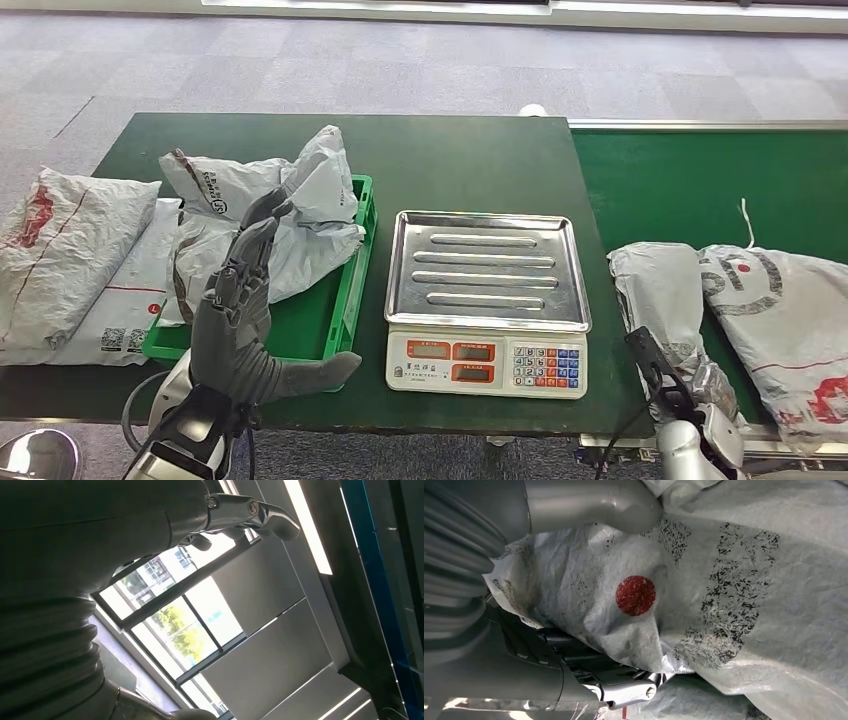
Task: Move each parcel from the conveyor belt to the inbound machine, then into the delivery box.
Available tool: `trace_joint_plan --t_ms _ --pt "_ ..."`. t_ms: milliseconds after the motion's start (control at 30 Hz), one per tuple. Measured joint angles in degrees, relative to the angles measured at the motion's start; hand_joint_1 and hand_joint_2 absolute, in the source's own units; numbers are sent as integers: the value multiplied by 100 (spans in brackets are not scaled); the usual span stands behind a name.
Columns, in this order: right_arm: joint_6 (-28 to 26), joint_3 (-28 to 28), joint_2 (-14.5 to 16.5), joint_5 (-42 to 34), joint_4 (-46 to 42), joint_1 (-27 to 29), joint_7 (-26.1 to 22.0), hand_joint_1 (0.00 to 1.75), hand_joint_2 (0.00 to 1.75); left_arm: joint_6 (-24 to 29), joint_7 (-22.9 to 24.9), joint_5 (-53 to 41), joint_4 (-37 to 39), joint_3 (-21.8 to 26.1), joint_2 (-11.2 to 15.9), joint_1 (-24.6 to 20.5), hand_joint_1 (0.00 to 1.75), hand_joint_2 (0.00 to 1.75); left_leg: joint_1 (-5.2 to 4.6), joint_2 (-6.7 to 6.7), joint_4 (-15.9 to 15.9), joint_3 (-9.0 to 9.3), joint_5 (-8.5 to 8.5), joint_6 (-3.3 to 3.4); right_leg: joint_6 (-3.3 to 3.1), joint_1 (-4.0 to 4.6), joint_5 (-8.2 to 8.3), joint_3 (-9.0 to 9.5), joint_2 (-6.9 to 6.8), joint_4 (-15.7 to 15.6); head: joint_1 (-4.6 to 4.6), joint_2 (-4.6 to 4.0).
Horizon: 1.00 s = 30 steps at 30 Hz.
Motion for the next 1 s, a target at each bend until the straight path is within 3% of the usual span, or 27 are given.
trace_joint_plan --t_ms 267,400,533,767,867,1000 --pt "1 85 36 5 -303 111 58 175 175 0 26 -58 -58 -2 0 30 0 175 0 -1 0 1 0 0 0 0 0 2 -2 0 1 0" --pt "-250 109 93 16 -542 214 98 175 175 14 16 -97 -90 -2 1 69 0 175 0 -3 0 -3 0 0 0 0 -1 0 -4 0 1 0" --pt "-1276 107 283 -68 -1302 466 102 175 175 28 7 -114 -194 -2 3 169 0 175 -3 -7 0 -16 0 0 0 -2 -2 -10 -9 1 1 0" --pt "-3390 17 885 360 -3763 977 -55 175 175 19 5 -102 -318 -2 4 239 0 175 -2 -7 0 -15 -6 0 2 -2 -16 -12 -12 1 1 0" --pt "-3741 15 1146 520 -4552 1137 -195 175 175 19 -9 -92 -318 -2 1 237 0 175 -2 -2 0 -11 -10 -4 1 -2 -17 -10 -3 1 1 0" --pt "-3508 195 1341 348 -5132 1255 -556 175 175 43 -27 -57 -316 -2 1 233 0 175 -2 0 -1 -11 -10 -3 1 -3 -17 -7 -1 1 1 0"
